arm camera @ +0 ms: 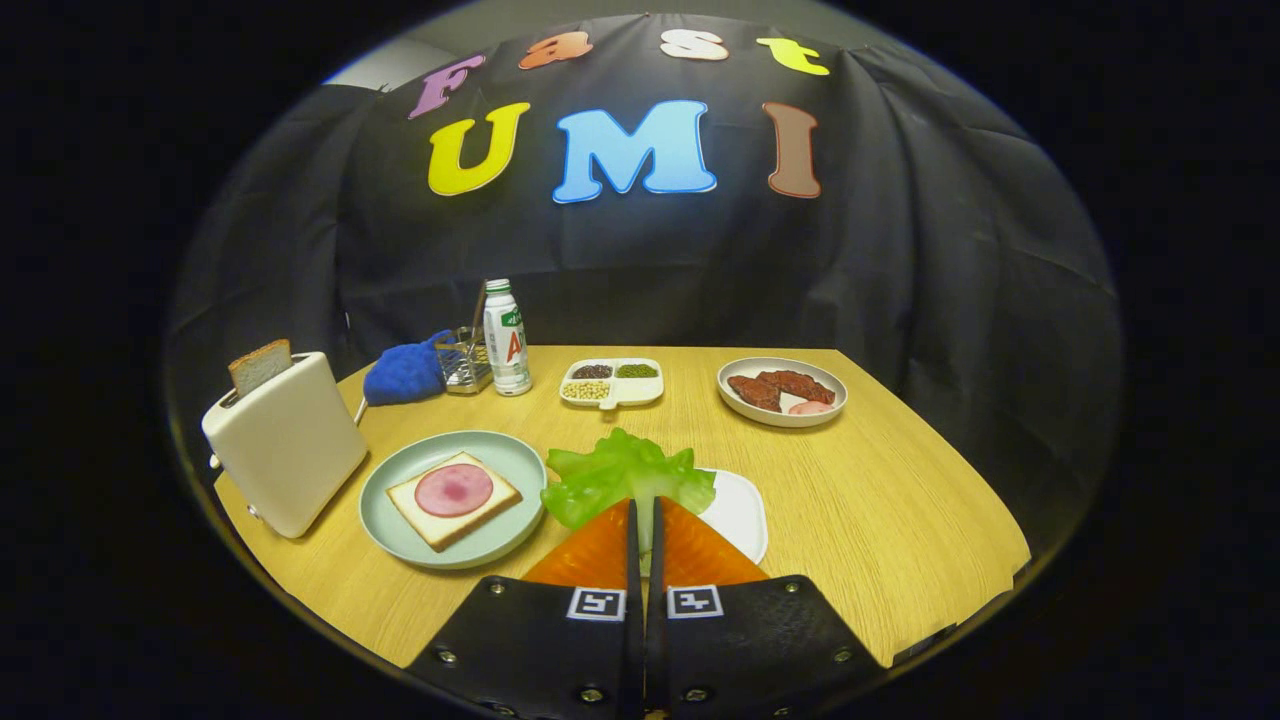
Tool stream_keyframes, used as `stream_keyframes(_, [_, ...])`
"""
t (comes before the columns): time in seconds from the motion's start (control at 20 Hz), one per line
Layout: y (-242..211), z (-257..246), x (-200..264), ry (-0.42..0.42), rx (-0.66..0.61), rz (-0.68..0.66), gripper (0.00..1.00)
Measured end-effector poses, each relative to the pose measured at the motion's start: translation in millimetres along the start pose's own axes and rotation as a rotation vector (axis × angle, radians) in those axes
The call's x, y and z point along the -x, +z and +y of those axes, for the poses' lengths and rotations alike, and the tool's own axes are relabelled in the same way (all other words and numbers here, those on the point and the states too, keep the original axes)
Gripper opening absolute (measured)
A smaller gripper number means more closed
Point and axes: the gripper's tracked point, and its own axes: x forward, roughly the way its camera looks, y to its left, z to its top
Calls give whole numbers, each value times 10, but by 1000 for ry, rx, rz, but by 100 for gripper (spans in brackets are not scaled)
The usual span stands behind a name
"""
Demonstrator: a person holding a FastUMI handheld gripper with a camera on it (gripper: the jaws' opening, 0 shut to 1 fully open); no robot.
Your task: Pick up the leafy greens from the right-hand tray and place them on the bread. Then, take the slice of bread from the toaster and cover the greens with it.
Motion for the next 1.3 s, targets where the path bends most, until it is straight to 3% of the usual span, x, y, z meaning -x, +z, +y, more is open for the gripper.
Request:
stream_keyframes(0.95, [27, 1257, -228, 200, 26, -10, 1])
stream_keyframes(1.3, [-92, 1574, -381, 217, 48, 18, 1])
